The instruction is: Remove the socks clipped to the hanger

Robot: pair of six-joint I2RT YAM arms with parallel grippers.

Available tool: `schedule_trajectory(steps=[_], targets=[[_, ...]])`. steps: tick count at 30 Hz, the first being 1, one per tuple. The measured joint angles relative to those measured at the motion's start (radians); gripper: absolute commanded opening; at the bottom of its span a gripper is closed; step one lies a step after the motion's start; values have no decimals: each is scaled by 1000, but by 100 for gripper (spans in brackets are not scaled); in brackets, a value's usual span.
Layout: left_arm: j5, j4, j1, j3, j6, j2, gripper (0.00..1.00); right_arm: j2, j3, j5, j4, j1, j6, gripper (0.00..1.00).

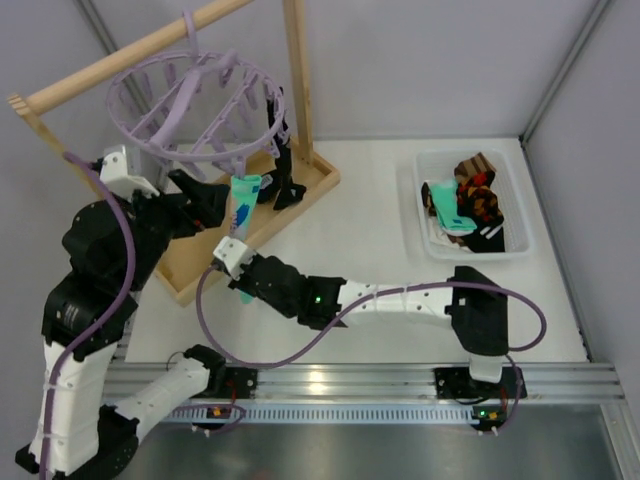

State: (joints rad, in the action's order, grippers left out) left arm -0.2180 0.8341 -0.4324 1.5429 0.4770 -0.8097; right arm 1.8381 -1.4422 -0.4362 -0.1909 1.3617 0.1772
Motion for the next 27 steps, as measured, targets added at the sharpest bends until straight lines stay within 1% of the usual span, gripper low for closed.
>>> schedule_trajectory(steps=[3,6,10,15,21,23,27], targets=[[-11,58,0,95,-19,-118,98,63,-45,-124,-7,44,72,0],[-29,125,0,199,-47,-231,98,132,-113,-209,-10,72,146,0],[-79,183,0,280,-84,-330,98,188,-171,-266,-10,89,210,0],[-211,264,0,297,-112,-347,98,248,-257,-300,-2,89,270,0],[-374,326,0,301,-120,-360,97,341,-404,-315,17,89,321,0],[-404,340,0,301,-121,-377,97,373,-451,-316,24,89,337,0],[-418,350,-1,302,-125,-409,97,420,-514,-314,49,90,359,0]])
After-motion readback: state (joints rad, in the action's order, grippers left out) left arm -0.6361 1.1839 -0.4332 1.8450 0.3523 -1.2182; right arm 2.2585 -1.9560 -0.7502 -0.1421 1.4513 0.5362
